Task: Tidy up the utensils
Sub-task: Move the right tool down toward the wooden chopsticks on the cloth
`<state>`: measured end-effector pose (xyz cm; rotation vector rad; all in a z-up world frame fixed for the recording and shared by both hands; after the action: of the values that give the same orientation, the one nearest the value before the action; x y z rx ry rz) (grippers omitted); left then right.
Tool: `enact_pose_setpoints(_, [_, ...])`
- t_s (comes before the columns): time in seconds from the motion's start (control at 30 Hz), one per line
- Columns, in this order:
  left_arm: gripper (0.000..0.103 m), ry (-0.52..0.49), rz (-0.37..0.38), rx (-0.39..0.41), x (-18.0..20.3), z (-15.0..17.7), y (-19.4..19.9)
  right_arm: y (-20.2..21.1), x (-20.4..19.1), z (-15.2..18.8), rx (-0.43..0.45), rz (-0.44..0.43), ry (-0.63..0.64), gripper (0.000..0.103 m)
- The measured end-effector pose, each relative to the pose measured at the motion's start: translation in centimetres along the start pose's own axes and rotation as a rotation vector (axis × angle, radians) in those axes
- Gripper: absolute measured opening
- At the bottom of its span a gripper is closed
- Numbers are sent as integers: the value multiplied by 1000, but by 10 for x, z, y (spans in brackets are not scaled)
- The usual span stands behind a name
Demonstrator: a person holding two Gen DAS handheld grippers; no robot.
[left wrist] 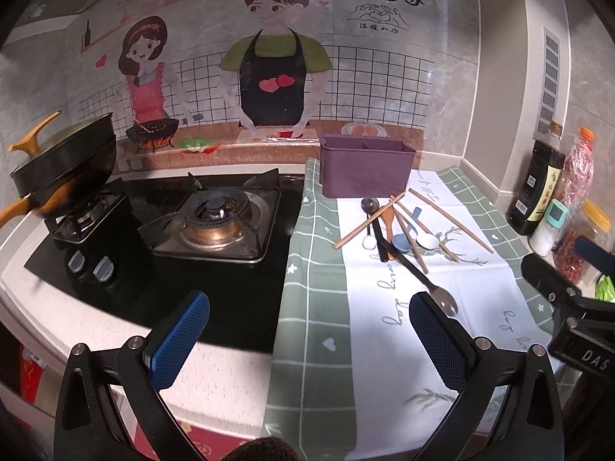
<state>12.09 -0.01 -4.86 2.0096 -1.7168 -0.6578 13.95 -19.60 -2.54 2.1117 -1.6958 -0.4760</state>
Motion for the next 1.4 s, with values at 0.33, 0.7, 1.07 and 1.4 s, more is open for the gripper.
enact_pose_setpoints(0.33, [103, -81, 115, -60, 2, -24, -69, -61, 32, -33, -90, -6, -70, 101])
enact_pose_setpoints(0.7, [103, -151, 219, -142, 59, -53, -141, -153, 101, -28, -326, -8, -58, 100])
enact_pose_setpoints(1.07, [103, -98, 74, -229, 82, -53, -191, -275, 130, -2, -493, -191, 33, 39])
enact_pose_setpoints(1.4, [103, -118, 139, -336, 118, -46, -205, -292, 130, 2, -528, -253, 48, 13])
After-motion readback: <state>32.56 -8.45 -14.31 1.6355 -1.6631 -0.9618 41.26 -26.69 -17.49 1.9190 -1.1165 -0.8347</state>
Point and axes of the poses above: each gripper's, at about its wrist camera, not at the fingertips, and y roughly against the way its jaws point, x to its right, z to its underside, the point moved 10 cm from there along -y, roughly the way its jaws point, and after that the axes turned 10 degrees about -z, right-handed, at the moved point
